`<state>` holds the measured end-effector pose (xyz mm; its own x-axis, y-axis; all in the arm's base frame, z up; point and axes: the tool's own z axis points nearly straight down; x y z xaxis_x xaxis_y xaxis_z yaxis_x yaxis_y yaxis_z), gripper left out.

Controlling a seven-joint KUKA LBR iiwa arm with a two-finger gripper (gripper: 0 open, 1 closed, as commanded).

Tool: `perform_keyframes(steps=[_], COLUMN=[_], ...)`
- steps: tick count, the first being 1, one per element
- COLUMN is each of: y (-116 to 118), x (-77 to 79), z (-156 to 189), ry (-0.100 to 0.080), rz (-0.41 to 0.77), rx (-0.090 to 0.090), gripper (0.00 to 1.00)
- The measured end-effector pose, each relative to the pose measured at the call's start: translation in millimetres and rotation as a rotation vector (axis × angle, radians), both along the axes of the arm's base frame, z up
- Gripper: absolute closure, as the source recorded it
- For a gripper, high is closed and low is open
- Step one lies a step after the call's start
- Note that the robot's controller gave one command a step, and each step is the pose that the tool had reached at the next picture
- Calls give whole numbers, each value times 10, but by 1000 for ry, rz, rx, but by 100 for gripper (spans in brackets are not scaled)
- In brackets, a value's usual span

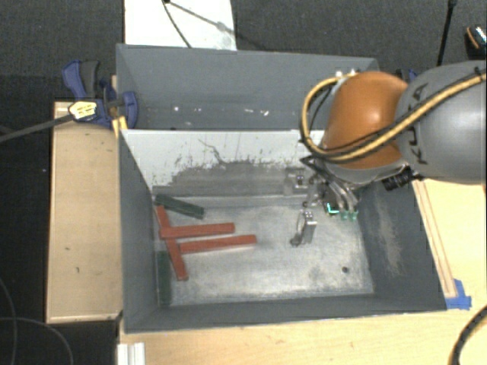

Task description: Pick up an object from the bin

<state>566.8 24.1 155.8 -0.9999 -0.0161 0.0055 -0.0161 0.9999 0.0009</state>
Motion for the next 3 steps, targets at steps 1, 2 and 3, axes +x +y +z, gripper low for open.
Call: perform_keyframes(steps=[1, 2, 3], y=[925, 888, 933], x=[190, 210, 185], z=[-884, -850, 881], ry=[-1, -6, -17], rz=[157, 150, 168], rx=[3, 1, 1], gripper=[0, 100, 100])
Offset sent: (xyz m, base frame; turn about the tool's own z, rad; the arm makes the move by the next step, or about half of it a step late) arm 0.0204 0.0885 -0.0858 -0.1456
